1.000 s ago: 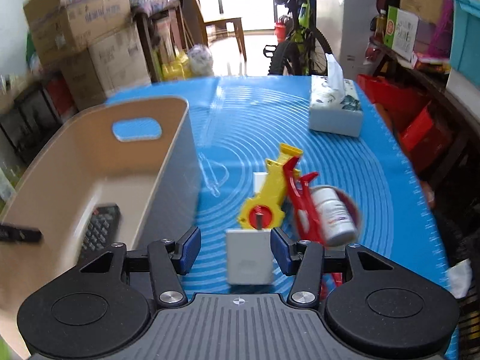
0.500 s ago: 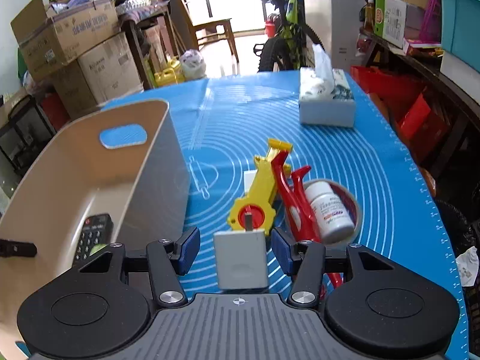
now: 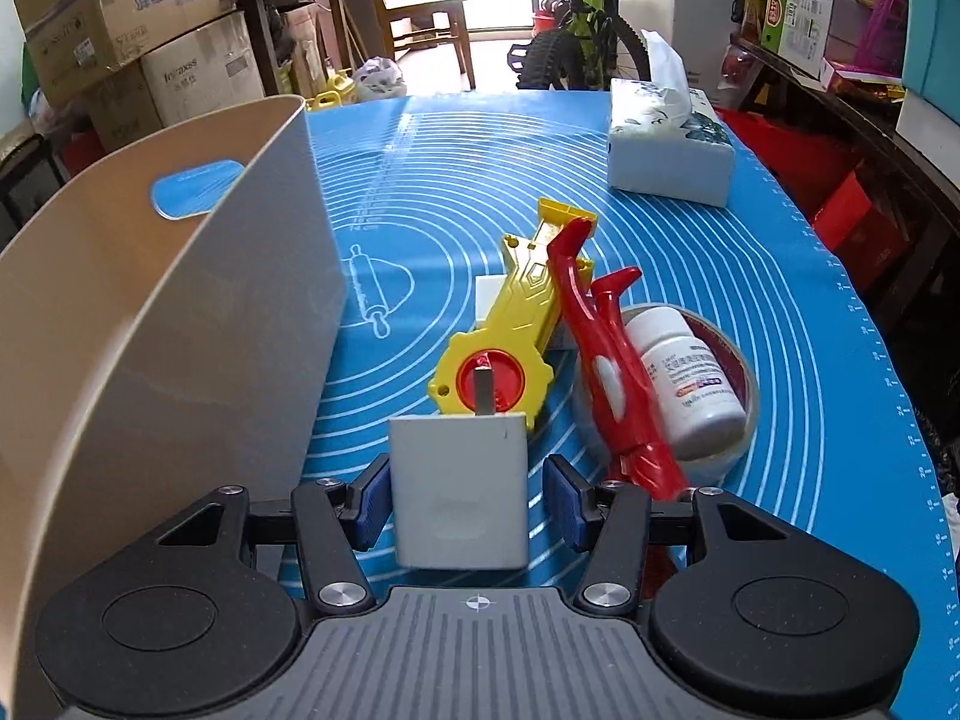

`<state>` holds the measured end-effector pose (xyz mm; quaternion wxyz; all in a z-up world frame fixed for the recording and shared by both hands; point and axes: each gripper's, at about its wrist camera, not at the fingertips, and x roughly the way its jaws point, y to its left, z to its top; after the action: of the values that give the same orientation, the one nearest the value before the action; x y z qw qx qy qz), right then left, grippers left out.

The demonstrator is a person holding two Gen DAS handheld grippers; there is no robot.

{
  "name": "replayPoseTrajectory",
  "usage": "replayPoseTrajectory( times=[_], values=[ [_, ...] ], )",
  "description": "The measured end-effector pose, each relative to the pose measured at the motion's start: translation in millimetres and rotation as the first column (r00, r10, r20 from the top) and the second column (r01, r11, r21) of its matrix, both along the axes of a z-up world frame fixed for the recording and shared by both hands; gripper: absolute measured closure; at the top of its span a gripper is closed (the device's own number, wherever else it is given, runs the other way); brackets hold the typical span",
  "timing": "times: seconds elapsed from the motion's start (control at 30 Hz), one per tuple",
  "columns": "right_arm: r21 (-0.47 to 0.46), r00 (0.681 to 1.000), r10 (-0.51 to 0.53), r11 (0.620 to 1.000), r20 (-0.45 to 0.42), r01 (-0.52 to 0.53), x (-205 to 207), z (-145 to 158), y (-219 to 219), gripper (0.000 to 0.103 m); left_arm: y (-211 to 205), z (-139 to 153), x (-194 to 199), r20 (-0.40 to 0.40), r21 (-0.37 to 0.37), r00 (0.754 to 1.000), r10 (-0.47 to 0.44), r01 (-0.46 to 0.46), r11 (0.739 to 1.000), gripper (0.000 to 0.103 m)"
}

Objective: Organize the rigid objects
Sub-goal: 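Move the right tool toward the white rectangular box, then grasp the white rectangular box with the right tool and lift it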

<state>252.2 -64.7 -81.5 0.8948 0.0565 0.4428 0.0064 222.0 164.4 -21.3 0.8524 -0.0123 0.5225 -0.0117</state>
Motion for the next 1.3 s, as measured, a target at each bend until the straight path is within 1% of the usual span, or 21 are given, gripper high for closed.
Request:
replayPoseTrajectory(
  times=[0.17,0.23,0.4,0.47,0.57,0.8,1.03,1.13,1.3],
  values=[
    [-0.032,1.0,0.017,0.999,0.006,-0.017,2.8,-6.3,6.4,0.041,0.0,0.4,0.3,0.0,0.002,1.0,-0.001,0.001,1.0,0.1],
    [-0.052,1.0,0.026,0.998,0.013,-0.026,2.3,-6.5,9.0,0.052,-0.1,0.3,0.2,0.0,0.002,1.0,0.0,0.0,1.0,0.1],
    [-0.049,0.999,0.037,0.998,0.024,-0.036,-0.8,-5.2,8.1,0.052,-0.2,0.4,0.5,0.0,0.001,1.0,0.0,0.0,1.0,0.1],
    [-0.053,0.999,0.029,0.998,0.018,-0.028,-3.3,-4.1,7.3,0.052,-0.3,0.4,0.4,0.0,0.002,1.0,0.0,0.0,1.0,0.1],
    [-0.035,1.0,0.004,0.999,0.022,-0.003,-7.5,1.2,2.9,0.052,-0.2,0.3,0.6,-0.001,0.001,1.0,0.001,-0.001,1.0,0.1],
    [-0.016,0.995,-0.026,0.999,0.097,0.028,-16.0,32.2,-0.9,0.052,-0.1,0.3,0.6,0.0,0.001,1.0,0.001,-0.001,1.0,0.1],
    [0.021,0.974,-0.048,0.999,0.22,0.045,-26.0,78.4,-0.8,0.052,0.0,0.0,0.2,-0.001,0.0,1.0,0.002,-0.002,1.0,0.1],
    [0.032,0.963,-0.035,0.999,0.269,0.027,-28.7,98.2,7.3,0.052,0.4,-0.2,-0.3,-0.002,-0.001,1.0,0.004,-0.004,1.0,0.1],
    [0.029,0.945,0.036,0.998,0.324,-0.048,-24.0,125.9,36.1,0.052,0.8,-0.4,-0.4,-0.002,-0.005,1.0,0.004,-0.004,1.0,0.1]
  ],
)
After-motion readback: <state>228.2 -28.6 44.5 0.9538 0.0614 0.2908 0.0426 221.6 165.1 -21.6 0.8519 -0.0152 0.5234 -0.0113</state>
